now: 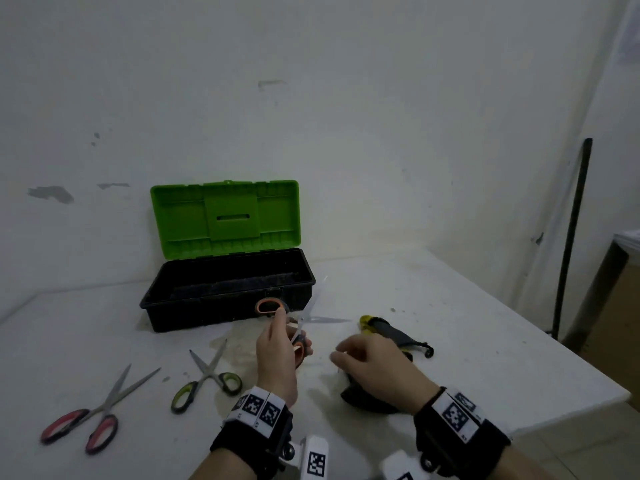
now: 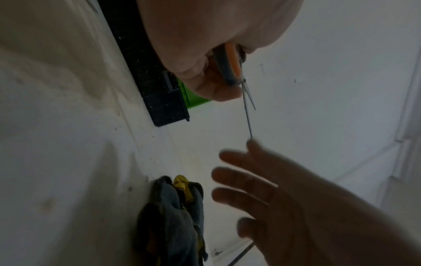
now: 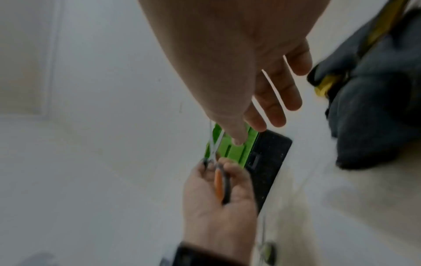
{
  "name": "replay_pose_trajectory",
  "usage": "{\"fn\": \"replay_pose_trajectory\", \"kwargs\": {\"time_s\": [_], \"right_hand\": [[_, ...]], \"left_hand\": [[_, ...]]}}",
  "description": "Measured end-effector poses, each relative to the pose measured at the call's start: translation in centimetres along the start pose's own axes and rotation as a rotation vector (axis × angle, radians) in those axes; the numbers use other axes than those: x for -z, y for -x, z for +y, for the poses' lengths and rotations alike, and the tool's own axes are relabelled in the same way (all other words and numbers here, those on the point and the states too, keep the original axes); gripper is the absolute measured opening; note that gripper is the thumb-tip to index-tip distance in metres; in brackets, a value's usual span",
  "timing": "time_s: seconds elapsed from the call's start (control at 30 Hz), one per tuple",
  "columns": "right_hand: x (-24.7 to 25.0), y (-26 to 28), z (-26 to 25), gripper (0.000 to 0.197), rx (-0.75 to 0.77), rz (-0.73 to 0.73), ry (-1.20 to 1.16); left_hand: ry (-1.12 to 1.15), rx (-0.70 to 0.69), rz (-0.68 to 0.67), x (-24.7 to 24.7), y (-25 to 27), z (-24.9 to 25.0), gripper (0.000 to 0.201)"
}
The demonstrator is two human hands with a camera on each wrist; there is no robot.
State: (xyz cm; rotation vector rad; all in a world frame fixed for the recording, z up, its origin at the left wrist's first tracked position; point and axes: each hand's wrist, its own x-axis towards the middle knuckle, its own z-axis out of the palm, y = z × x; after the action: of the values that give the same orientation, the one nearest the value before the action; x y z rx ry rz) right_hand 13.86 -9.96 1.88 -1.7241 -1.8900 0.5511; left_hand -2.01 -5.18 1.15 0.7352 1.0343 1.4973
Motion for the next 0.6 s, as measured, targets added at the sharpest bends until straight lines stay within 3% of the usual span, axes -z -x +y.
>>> {"fn": "replay_pose_trajectory", "kwargs": {"time_s": [0.23,0.3,0.37,0.5,0.6], "right_hand": [[-1.5,0.1,-2.9,0.043,0.058,-0.010,-0.440],[-1.5,0.0,-3.1,0.029,0.055,-0.002,-0.513],[-1.1,-0.1,-3.0,0.019,0.051,0.010,-0.528],[0.4,-0.8,-1.9,0.019,0.007,0.011,-0.469],[1.5,-1.5,-1.4,0.018,-0.021,-0.018,-0.426]], "left_hand": [[0.038,0.019,-0.043,-1.7,1.8,-1.1,0.040],[0.054,0.021,-0.065,-1.7,1.8,-1.3,0.038],[0.056,0.002,-0.100,-1.3,1.4,-1.3,0.036],[0.009,-0.092,-0.060,0.7,-0.5,-0.3,0.027],[-0.159,-0.153,-0.077,2.2,-1.6,1.0,0.022]]}}
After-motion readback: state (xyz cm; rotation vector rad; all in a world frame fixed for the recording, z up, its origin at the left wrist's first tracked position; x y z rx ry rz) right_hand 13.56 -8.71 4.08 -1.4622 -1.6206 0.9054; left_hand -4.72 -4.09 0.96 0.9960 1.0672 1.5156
